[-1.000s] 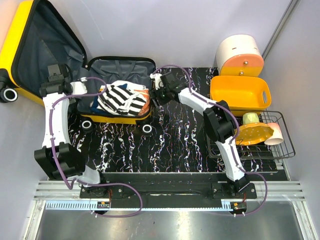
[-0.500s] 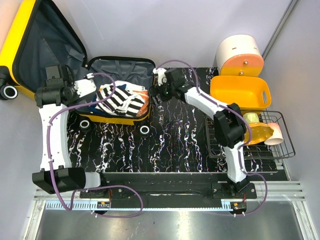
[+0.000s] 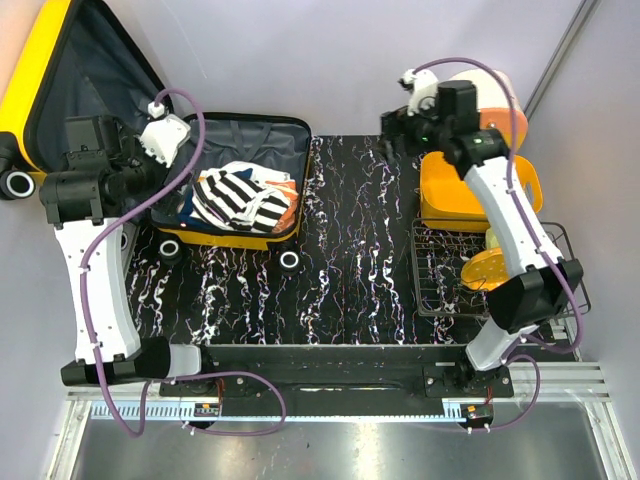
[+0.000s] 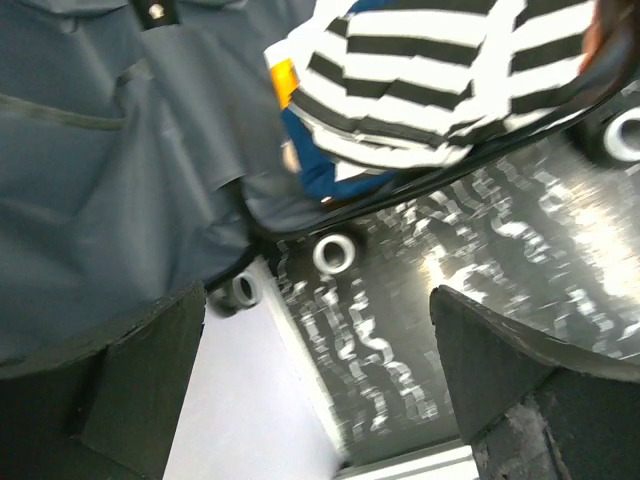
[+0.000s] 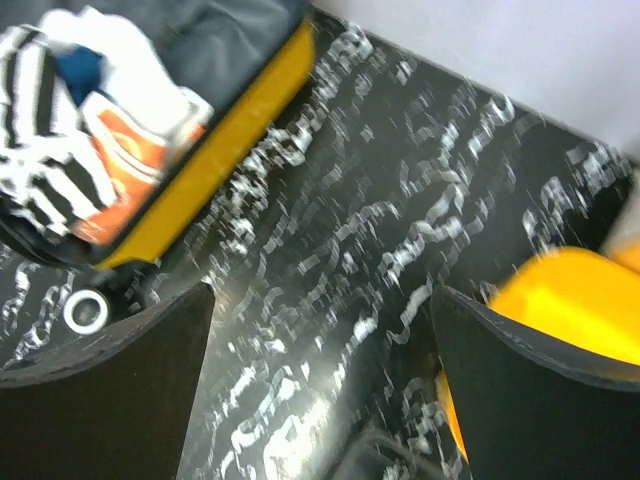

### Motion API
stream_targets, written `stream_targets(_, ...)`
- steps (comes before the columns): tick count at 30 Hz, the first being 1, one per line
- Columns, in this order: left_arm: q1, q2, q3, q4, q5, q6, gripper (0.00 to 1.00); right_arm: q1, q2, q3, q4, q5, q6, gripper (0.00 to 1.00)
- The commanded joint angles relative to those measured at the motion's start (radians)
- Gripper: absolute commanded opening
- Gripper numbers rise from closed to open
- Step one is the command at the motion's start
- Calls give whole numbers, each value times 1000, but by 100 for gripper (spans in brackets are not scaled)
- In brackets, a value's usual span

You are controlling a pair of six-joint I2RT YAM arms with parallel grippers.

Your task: Open, take out, and arrange the luggage

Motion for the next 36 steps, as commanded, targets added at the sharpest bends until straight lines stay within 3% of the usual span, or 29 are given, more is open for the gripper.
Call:
stream_targets(1, -3, -69, -50, 73, 199, -307, 99, -115, -48, 8, -333, 29, -62, 100)
stream_targets(7, -3, -79, -154, 141, 342, -443, 99, -266, -81, -142, -467, -3, -109, 100)
stream_targets(17, -3, -79, -349, 299, 481, -466, 99, -293, -45, -360, -300, -83, -96, 98)
stream_targets(25, -3, -151, -527, 397, 572, -456, 99, -292, 41, -216, -336, -115, -141, 97)
stream_targets(31, -9, -153, -539, 431, 596, -441, 99, -296, 14, -132, -349, -54, -159, 98)
stream_targets(36, -19, -125, -535, 469, 564, -418, 99, -312, 150, -52, -342, -32, -153, 98)
